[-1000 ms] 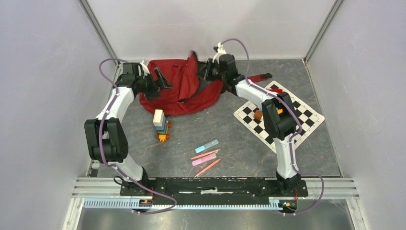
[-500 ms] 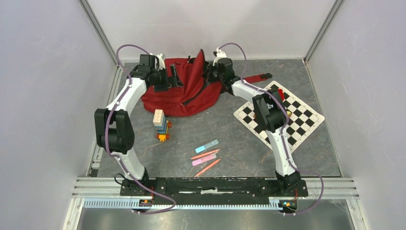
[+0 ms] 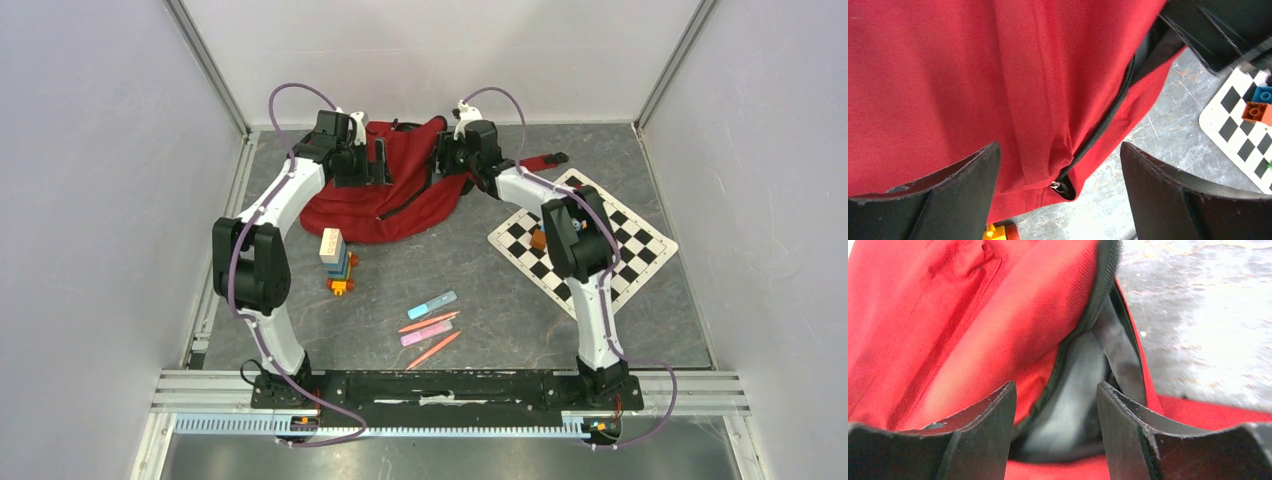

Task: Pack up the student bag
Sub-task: Adjust the student bag at the center of the board.

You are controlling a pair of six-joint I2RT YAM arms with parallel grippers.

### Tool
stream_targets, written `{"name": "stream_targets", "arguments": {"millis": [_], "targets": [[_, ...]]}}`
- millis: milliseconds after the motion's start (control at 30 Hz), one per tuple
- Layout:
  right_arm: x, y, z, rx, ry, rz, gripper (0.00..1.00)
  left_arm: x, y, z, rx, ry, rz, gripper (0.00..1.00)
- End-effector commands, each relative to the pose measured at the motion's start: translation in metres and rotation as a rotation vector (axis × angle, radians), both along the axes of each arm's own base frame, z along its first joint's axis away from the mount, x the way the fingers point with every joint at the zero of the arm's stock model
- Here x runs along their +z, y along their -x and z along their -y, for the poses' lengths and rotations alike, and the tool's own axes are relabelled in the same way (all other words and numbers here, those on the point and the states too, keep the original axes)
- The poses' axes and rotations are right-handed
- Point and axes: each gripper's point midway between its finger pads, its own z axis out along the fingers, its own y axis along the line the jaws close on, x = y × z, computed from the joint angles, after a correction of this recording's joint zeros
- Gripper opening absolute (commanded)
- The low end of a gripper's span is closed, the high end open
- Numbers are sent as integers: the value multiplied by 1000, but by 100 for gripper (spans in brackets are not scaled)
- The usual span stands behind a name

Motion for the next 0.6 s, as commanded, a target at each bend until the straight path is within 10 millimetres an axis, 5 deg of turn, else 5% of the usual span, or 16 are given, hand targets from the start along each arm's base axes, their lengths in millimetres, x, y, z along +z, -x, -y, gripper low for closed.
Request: {"name": "stream_targets", "arguments": {"millis": [0,167,400,567], "targets": [[64,26,19,25,18,105,66,19,-18,-16,62,-70,79,93],[70,76,8,89,-5,96,67,6,-12,-17,76,-68,34,87],[63,134,-68,275,-85,27,66,1,-12,-6,76,-4,3,70],[46,155,-107,365,-146,-60,60,-7,-12,-5,70,-7,-17,56]]}}
